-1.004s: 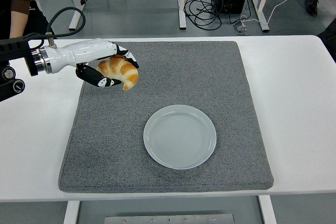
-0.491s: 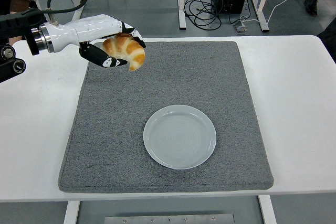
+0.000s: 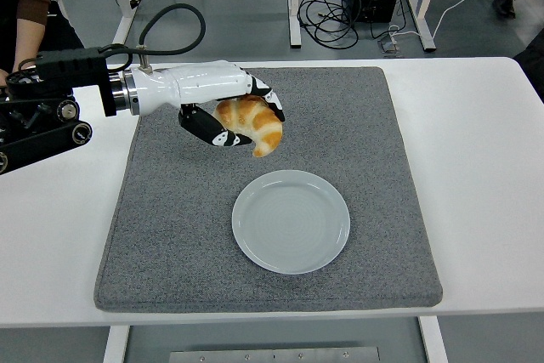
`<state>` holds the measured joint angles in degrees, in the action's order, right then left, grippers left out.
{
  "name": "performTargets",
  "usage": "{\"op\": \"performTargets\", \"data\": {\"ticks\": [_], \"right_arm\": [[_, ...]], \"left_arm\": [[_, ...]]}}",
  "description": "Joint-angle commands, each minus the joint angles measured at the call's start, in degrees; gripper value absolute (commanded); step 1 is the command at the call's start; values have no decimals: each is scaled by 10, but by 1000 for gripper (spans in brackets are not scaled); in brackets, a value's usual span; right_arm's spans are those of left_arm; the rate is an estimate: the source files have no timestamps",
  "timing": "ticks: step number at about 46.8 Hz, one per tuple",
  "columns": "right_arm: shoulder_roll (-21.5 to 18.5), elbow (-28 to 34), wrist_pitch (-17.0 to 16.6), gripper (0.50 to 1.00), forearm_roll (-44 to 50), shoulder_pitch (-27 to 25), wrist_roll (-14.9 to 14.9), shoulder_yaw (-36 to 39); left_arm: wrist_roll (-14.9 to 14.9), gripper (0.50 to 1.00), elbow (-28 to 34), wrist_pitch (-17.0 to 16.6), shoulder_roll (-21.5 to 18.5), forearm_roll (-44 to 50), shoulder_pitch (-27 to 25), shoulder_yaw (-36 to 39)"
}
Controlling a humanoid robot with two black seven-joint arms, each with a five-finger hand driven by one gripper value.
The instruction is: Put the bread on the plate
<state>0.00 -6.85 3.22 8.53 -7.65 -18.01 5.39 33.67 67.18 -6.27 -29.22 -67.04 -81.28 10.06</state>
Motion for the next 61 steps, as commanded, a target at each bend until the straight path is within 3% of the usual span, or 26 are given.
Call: {"op": "performTargets", "data": {"ticks": [1,32,61], "right_arm": [[0,0,0,1000,0,0,0,0],[0,2,1,1000,0,1,0,0],[0,2,1,1000,0,1,0,0]], "left_arm": [[-1,500,0,-6,14,-15,5,1],[3,500,-50,-107,107,-90,83,0],[13,500,-86,-144,151,-105,154,1]]}}
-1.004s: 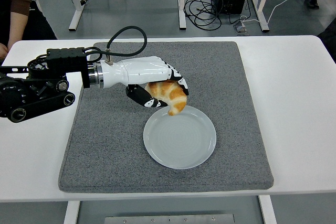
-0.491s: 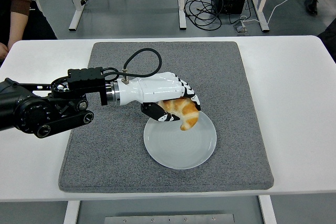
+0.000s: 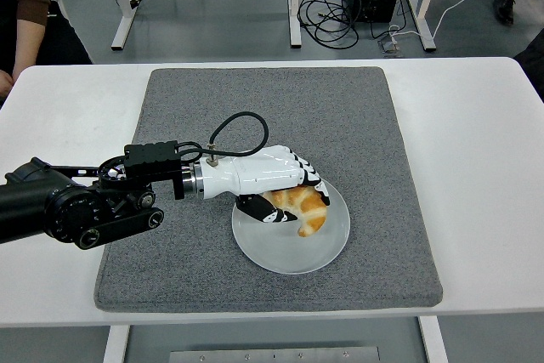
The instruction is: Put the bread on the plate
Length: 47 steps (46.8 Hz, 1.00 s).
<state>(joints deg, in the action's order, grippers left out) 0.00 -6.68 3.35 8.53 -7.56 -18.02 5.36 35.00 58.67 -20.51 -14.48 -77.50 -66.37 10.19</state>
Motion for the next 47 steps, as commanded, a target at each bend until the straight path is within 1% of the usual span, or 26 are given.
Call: {"op": "performTargets", "data": {"ticks": [1,21,47], "right_arm": [[0,0,0,1000,0,0,0,0],[0,0,0,1000,0,2,0,0],[0,0,-1,1000,0,2,0,0]], "left_arm": [[0,500,-1,-1,4,0,5,0],[0,500,-18,-6,11,2,32,-1],[0,500,-34,-7,15,9,46,-6]]}}
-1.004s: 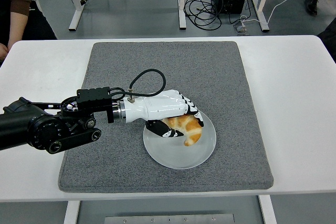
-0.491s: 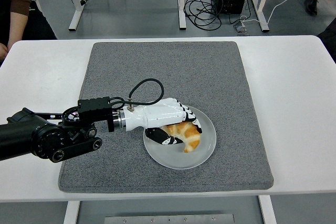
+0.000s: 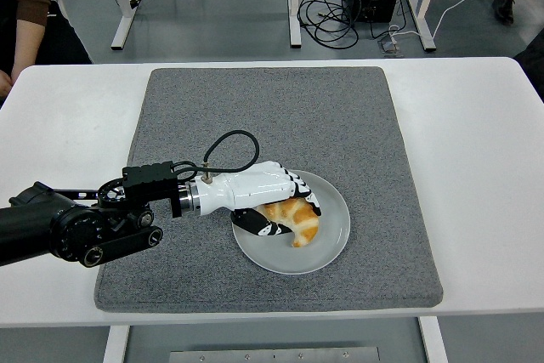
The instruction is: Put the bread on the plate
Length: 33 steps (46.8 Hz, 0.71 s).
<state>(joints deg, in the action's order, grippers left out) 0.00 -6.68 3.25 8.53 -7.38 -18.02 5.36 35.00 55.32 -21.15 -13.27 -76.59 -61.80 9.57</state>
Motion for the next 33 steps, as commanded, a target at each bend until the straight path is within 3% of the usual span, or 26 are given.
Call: {"op": "performTargets", "data": {"ticks": [1,33], "right_arm": [[0,0,0,1000,0,0,0,0],[0,0,0,1000,0,2,0,0]], "left_arm": [[0,500,-1,1,4,1,0,-1],[0,500,-2,1,6,31,4,0]]}}
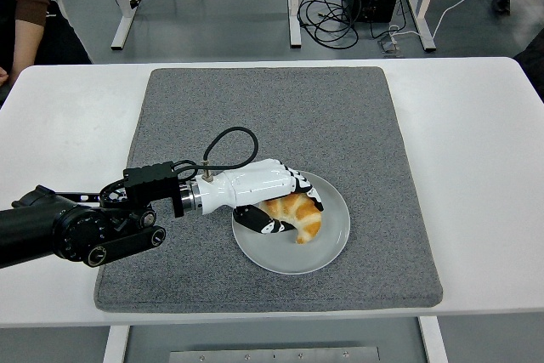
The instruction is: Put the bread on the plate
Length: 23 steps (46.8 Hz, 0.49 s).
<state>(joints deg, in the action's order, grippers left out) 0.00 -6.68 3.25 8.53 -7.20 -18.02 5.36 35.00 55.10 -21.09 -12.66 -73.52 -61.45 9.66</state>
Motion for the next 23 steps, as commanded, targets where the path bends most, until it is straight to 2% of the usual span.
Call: {"op": "performTargets", "data": {"ticks": [1,4,23], "right_arm": [[0,0,0,1000,0,0,0,0],[0,0,0,1000,0,0,0,0],[0,0,0,1000,0,0,0,0]], "left_arm": [[0,500,0,0,0,0,1,-1],[0,505,0,0,0,0,1,-1],[0,678,0,0,0,23,1,-2]]}}
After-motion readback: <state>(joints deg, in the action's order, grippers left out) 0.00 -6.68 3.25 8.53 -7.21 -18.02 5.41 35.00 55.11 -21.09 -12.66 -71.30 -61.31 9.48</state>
